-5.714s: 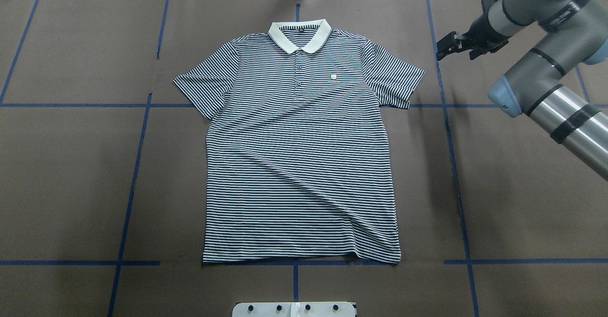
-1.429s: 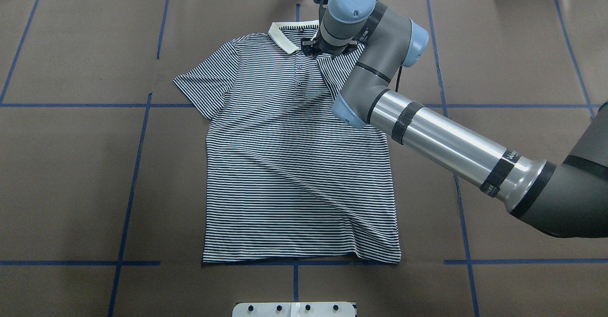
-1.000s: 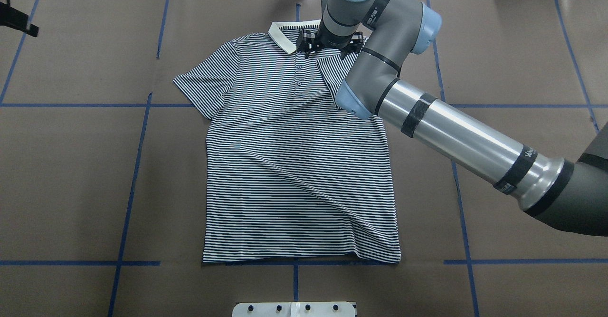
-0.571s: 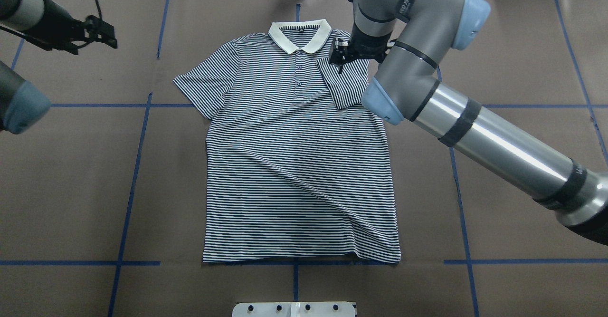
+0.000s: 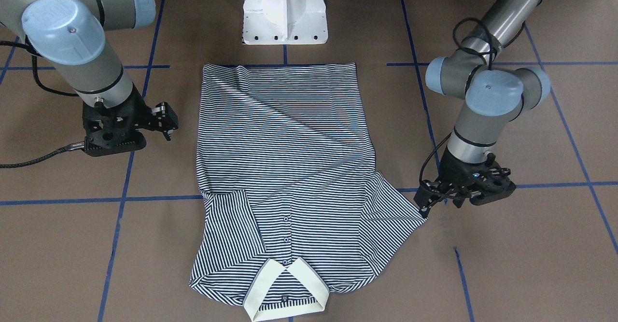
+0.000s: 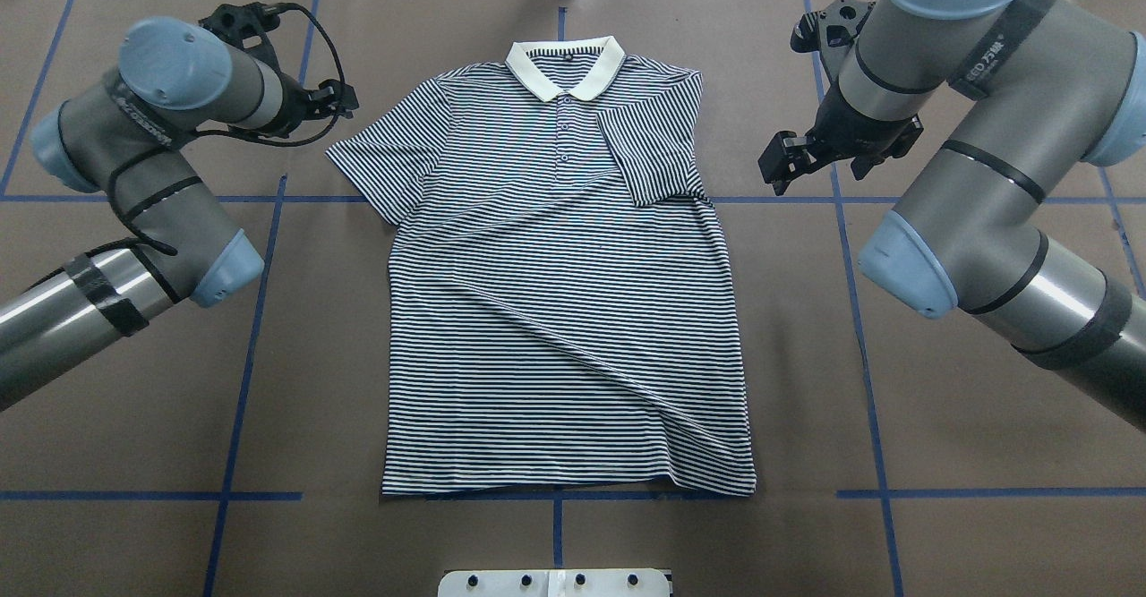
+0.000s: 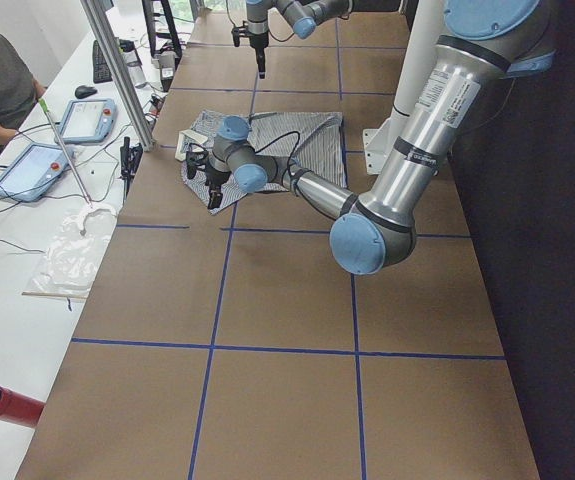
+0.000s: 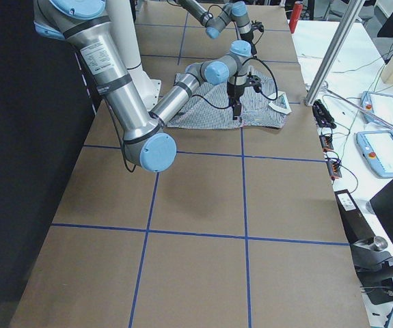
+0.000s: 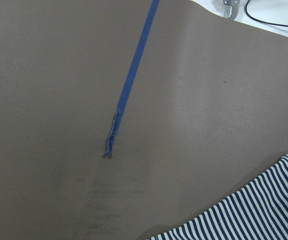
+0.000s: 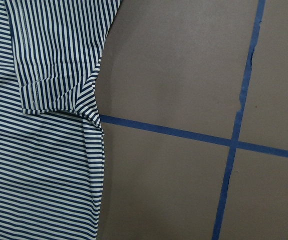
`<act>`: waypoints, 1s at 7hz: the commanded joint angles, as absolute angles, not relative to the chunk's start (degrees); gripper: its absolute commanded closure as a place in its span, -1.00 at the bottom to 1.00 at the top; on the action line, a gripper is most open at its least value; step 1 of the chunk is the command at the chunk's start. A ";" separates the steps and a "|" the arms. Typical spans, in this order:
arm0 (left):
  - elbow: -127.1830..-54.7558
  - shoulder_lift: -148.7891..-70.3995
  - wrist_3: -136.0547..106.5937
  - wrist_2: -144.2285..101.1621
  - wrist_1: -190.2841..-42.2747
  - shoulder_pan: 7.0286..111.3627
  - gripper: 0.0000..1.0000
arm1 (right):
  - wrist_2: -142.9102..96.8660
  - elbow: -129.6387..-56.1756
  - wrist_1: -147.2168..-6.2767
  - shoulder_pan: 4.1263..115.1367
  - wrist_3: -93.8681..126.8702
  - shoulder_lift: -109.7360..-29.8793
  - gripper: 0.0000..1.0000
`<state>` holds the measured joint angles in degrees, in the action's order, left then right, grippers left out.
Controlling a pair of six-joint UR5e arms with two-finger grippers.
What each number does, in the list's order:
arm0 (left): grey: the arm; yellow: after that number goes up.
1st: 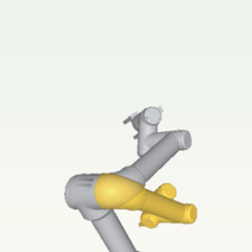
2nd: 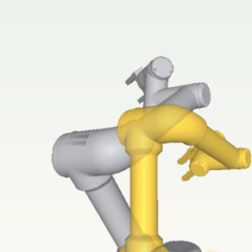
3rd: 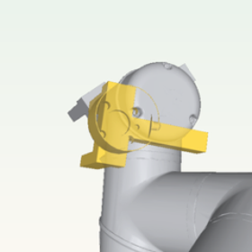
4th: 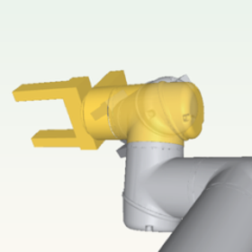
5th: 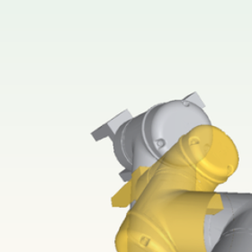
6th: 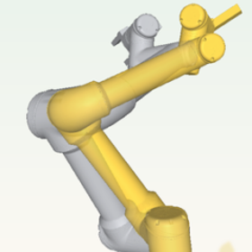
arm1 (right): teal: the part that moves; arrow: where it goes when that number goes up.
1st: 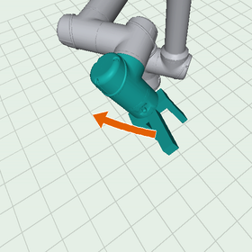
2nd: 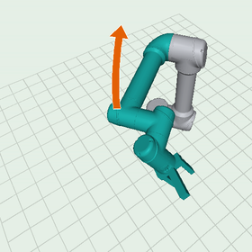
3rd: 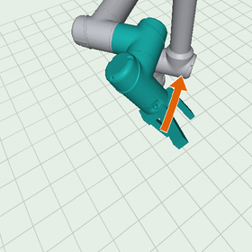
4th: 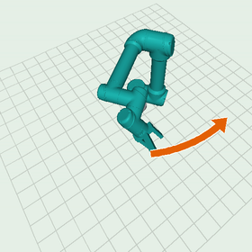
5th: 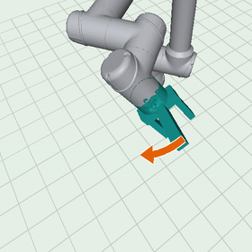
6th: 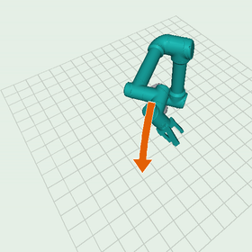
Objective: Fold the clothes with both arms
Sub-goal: 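Release the sleeve and raise the right gripper while the left arm moves in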
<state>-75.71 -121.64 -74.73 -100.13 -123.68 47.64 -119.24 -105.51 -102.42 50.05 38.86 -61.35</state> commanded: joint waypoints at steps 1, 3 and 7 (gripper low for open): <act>-70.77 -123.83 -75.15 -95.63 -124.80 44.22 -0.91 | -119.96 -106.08 -99.94 50.10 40.16 -62.57 -1.00; -70.75 -123.49 -72.10 -95.54 -124.46 44.21 -0.85 | -120.50 -106.08 -99.67 50.10 41.82 -62.32 -1.00; -70.66 -123.49 -70.66 -95.62 -124.45 44.21 -0.77 | -120.41 -106.08 -99.40 50.10 42.36 -62.14 -1.00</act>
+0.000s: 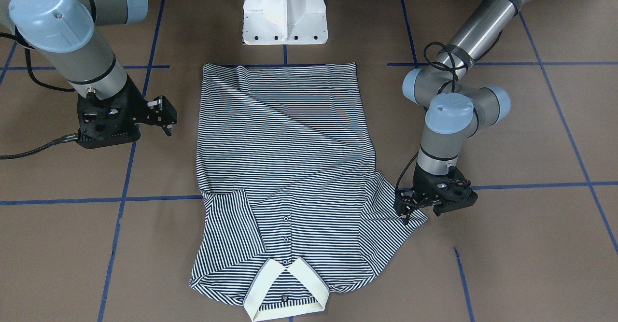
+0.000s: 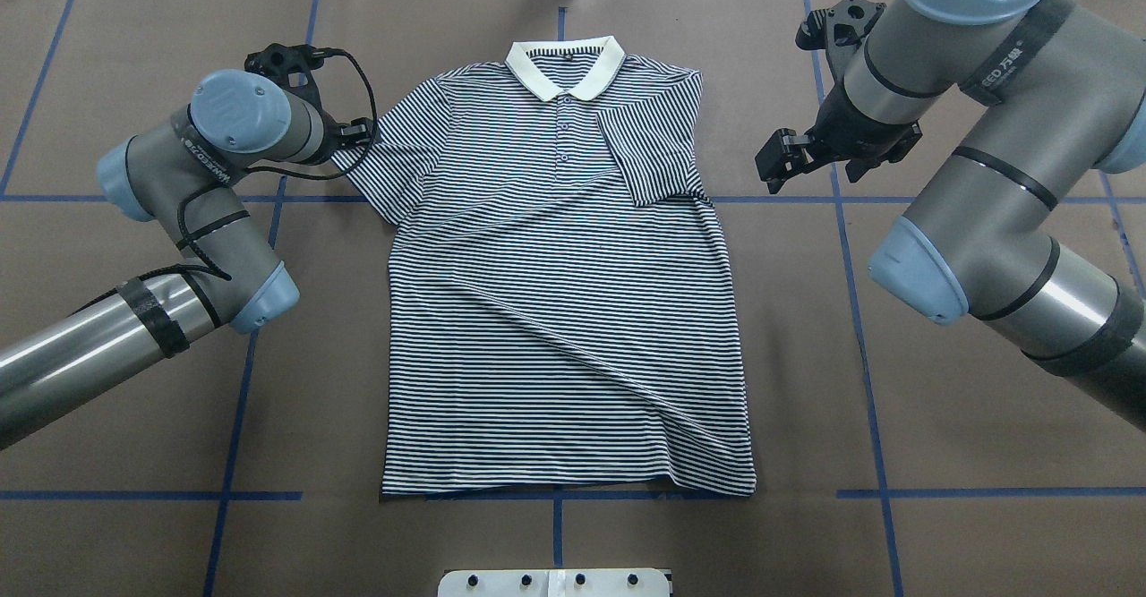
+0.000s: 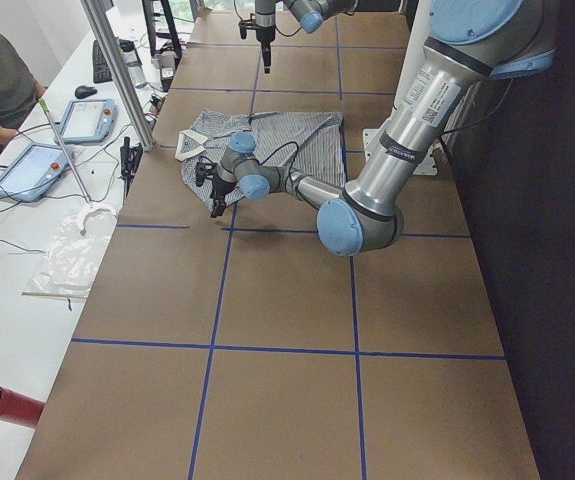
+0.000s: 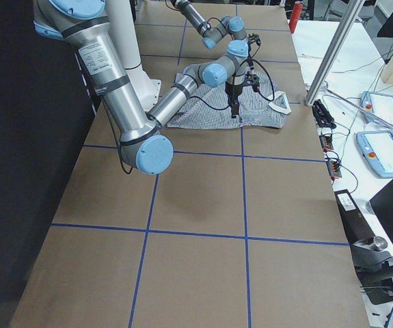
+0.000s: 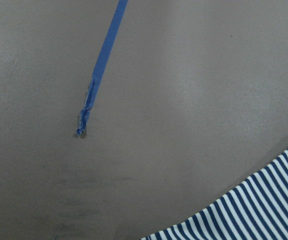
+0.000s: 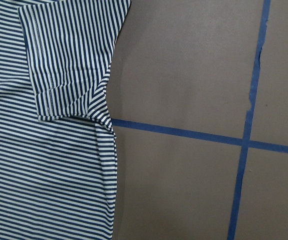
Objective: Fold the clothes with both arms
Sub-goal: 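Release the sleeve and raise the right gripper while the left arm moves in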
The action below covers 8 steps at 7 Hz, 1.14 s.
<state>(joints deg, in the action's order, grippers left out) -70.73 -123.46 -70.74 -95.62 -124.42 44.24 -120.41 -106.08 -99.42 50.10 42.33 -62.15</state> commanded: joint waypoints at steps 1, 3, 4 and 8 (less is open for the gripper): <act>-70.66 -123.66 -70.66 -95.62 -124.37 44.21 -0.70 | -120.41 -106.00 -99.49 50.10 42.36 -62.14 -1.00; -70.49 -123.66 -70.66 -95.62 -124.28 44.12 -0.65 | -120.41 -106.00 -99.49 50.10 42.36 -62.23 -1.00; -70.14 -123.84 -70.66 -95.62 -124.36 44.12 -0.65 | -120.32 -106.00 -99.41 50.10 42.36 -62.14 -1.00; -69.43 -124.27 -70.75 -95.62 -124.10 43.95 0.28 | -120.32 -105.91 -99.49 50.10 42.28 -62.14 -1.00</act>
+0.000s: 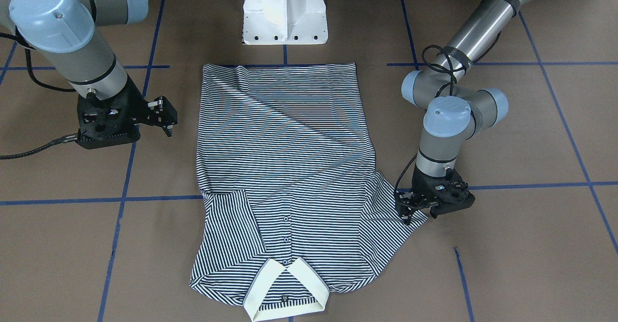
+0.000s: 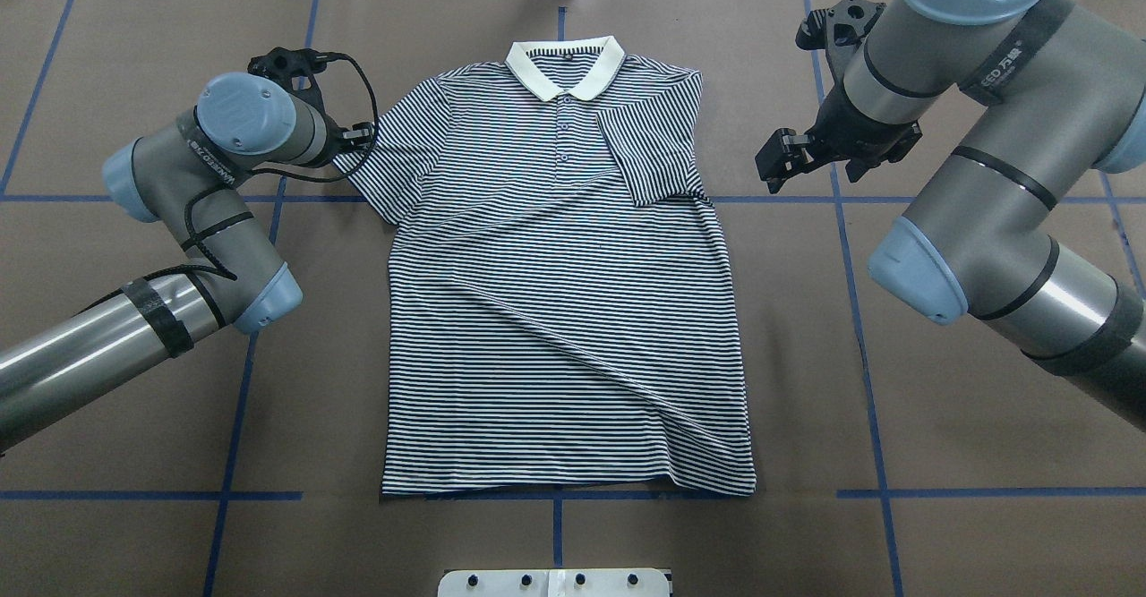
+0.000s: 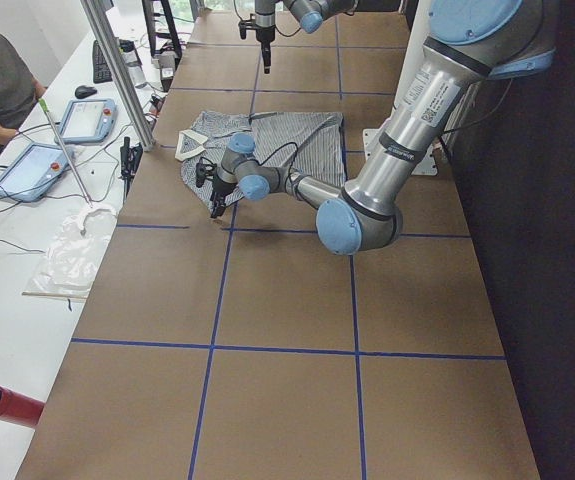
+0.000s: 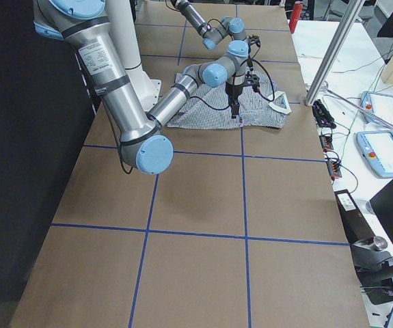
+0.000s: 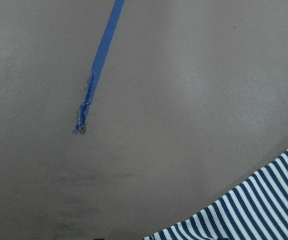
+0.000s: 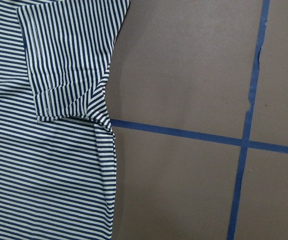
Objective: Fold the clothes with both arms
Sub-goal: 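Release the sleeve and raise the right gripper while the left arm moves in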
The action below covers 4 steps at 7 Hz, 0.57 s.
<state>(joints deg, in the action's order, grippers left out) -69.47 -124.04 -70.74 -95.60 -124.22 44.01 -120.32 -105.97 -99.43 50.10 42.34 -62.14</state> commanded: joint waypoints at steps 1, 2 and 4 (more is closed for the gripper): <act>-69.43 -125.06 -70.75 -95.80 -123.93 43.95 0.79 | -120.32 -105.91 -99.41 50.10 42.36 -62.14 -1.00; -69.52 -125.24 -70.75 -95.80 -123.93 43.95 1.00 | -120.32 -105.91 -99.40 50.10 42.36 -62.14 -1.00; -71.26 -126.64 -70.75 -96.24 -120.09 43.95 1.00 | -120.32 -105.73 -99.40 50.10 42.36 -62.31 -1.00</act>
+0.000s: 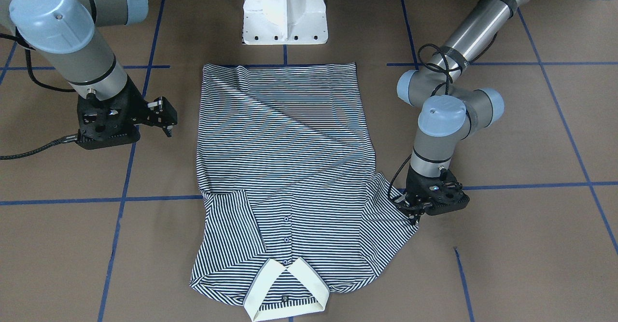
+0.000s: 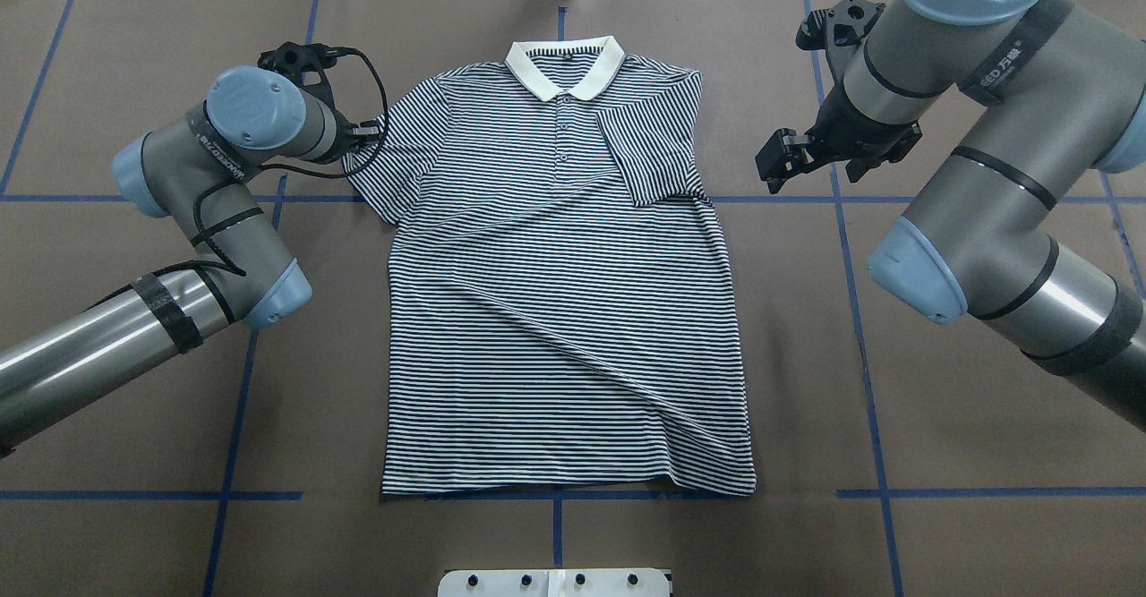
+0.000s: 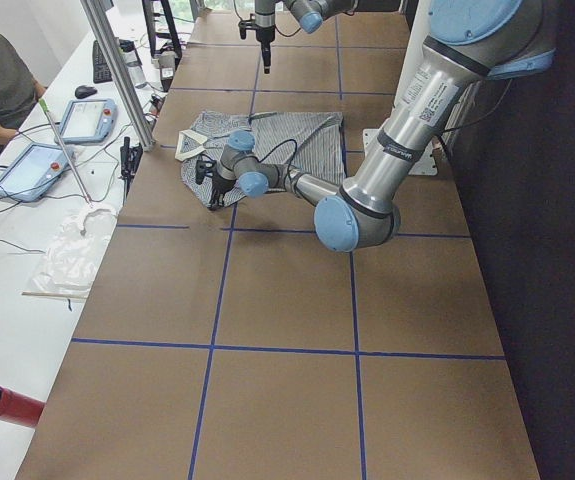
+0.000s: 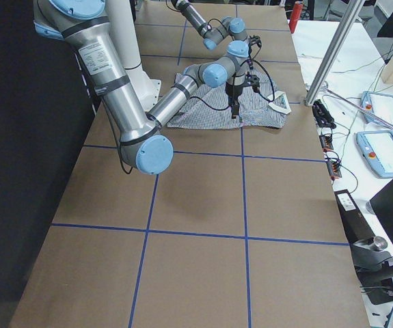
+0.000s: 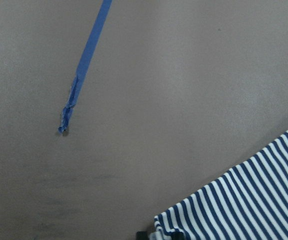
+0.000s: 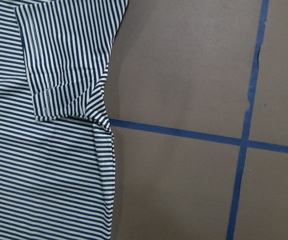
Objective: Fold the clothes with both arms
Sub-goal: 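Fold the sleeve nearest the left gripper inward across the shirt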
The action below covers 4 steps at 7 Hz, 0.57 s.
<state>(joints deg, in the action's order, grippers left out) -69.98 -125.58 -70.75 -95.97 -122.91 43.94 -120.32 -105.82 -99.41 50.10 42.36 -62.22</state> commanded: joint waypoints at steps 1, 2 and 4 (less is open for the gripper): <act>-76.93 -128.56 -71.19 -96.41 -112.58 43.95 1.00 | -120.32 -105.65 -99.40 50.10 42.36 -62.31 -1.00; -78.91 -132.67 -71.71 -96.68 -105.37 43.95 1.00 | -120.32 -105.64 -99.40 50.10 42.36 -62.31 -1.00; -71.25 -138.47 -79.78 -96.33 -107.90 41.59 1.00 | -120.32 -105.82 -99.40 50.10 42.36 -62.66 -1.00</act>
